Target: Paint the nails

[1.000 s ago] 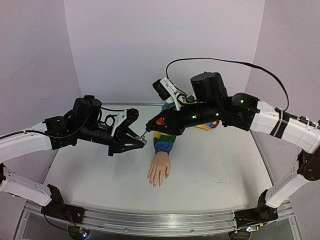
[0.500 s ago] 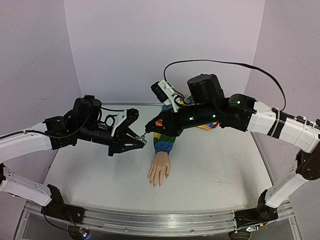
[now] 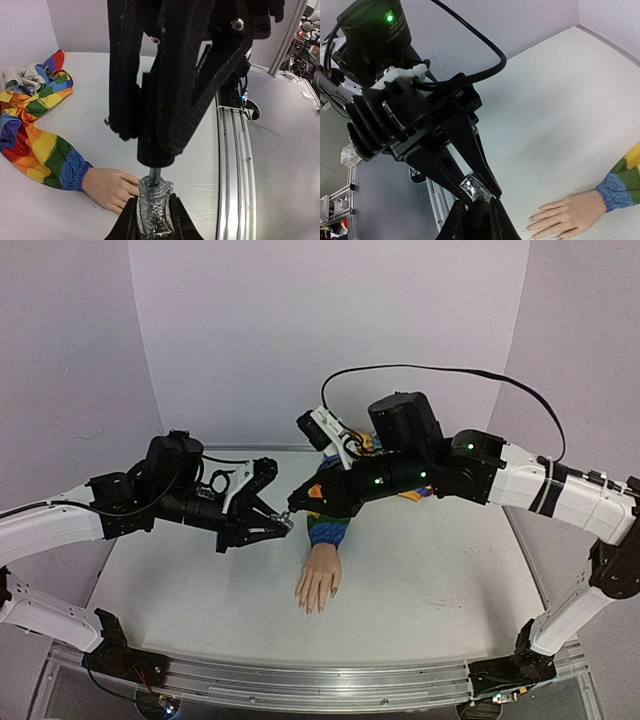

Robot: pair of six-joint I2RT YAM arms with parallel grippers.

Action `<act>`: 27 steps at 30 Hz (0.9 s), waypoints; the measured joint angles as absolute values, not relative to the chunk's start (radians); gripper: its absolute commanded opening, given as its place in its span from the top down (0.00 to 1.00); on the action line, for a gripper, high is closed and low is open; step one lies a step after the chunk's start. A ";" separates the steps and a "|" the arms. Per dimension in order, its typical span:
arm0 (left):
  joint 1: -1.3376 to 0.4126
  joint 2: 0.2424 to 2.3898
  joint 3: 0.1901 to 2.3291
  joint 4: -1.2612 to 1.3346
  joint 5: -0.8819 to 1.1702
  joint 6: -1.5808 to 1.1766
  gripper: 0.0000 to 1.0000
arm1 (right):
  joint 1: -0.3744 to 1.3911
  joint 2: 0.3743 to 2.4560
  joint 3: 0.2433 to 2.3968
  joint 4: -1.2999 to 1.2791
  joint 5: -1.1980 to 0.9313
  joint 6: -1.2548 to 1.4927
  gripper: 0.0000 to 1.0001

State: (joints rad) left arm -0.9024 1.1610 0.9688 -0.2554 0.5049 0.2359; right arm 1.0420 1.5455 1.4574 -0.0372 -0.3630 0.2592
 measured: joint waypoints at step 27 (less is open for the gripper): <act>-0.911 1.127 0.935 -0.325 0.312 0.118 1.00 | 0.968 1.750 1.514 0.052 -0.620 0.242 1.00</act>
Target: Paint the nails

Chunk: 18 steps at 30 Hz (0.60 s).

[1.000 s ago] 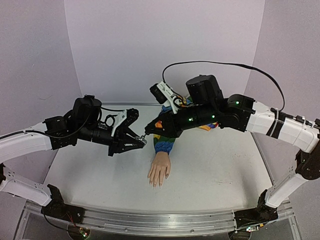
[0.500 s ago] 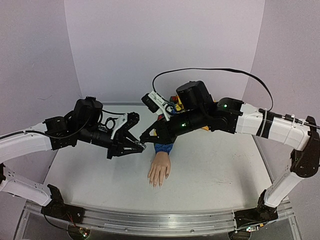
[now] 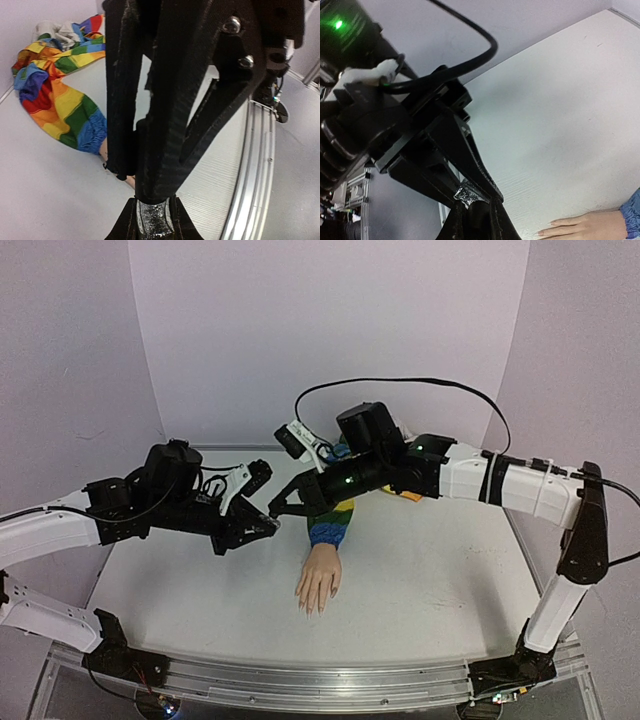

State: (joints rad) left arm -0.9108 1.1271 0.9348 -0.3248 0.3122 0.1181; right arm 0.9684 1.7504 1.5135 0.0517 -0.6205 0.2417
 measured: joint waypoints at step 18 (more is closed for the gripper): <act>-0.944 1.412 0.864 0.299 -0.168 0.300 1.00 | 1.000 1.825 1.658 -0.038 0.084 0.831 0.96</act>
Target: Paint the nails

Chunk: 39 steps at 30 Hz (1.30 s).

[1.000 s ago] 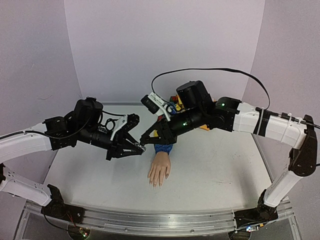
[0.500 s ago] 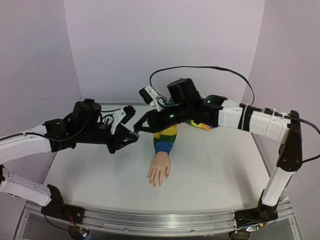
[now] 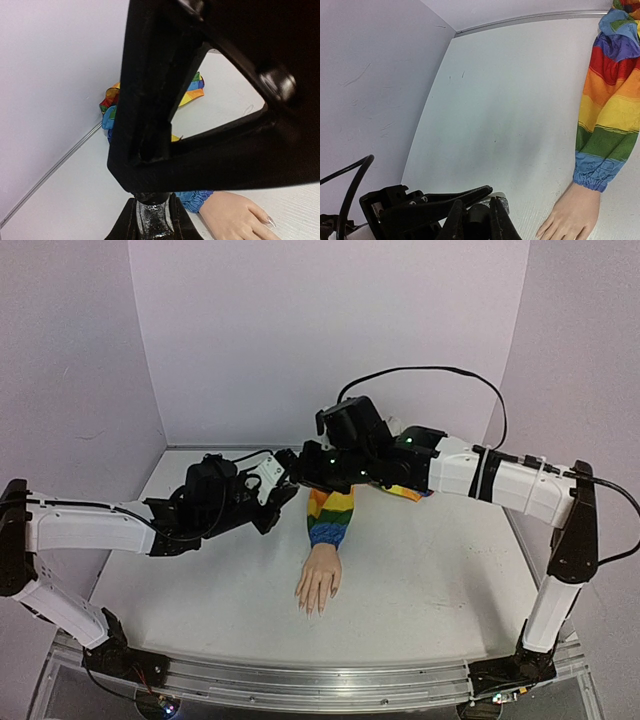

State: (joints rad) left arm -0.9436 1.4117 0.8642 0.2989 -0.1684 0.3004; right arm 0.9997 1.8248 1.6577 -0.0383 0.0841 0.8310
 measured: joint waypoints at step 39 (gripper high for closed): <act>-0.915 1.138 0.843 0.139 0.763 -0.235 1.00 | 0.883 1.582 1.449 0.184 -0.945 0.308 0.53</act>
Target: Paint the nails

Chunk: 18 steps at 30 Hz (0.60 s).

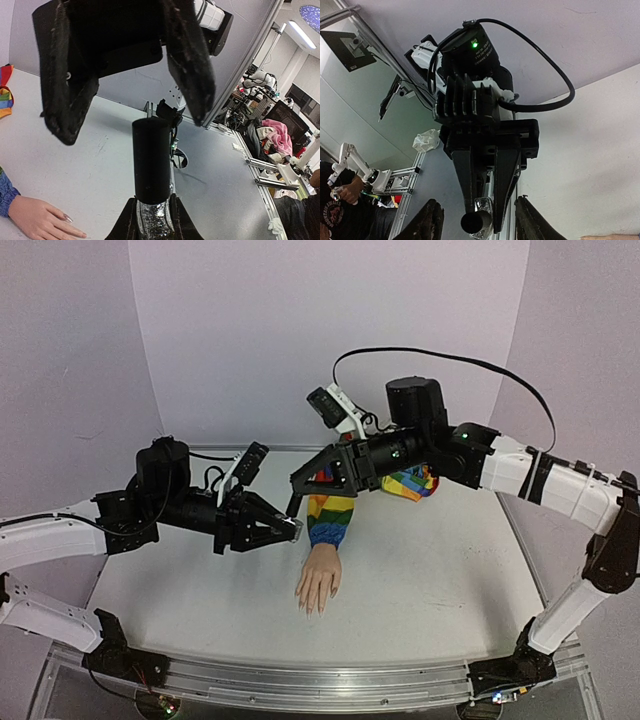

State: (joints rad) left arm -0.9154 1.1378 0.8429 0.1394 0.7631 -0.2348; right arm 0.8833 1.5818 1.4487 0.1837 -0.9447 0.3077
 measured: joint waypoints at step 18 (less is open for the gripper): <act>-0.915 1.142 0.850 0.168 0.789 -0.237 1.00 | 0.904 1.622 1.414 0.325 -1.069 0.386 0.92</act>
State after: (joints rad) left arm -0.9154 1.1416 0.8505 0.1680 0.7891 -0.2367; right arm 0.9035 1.6222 1.4139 0.3252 -1.0687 0.3859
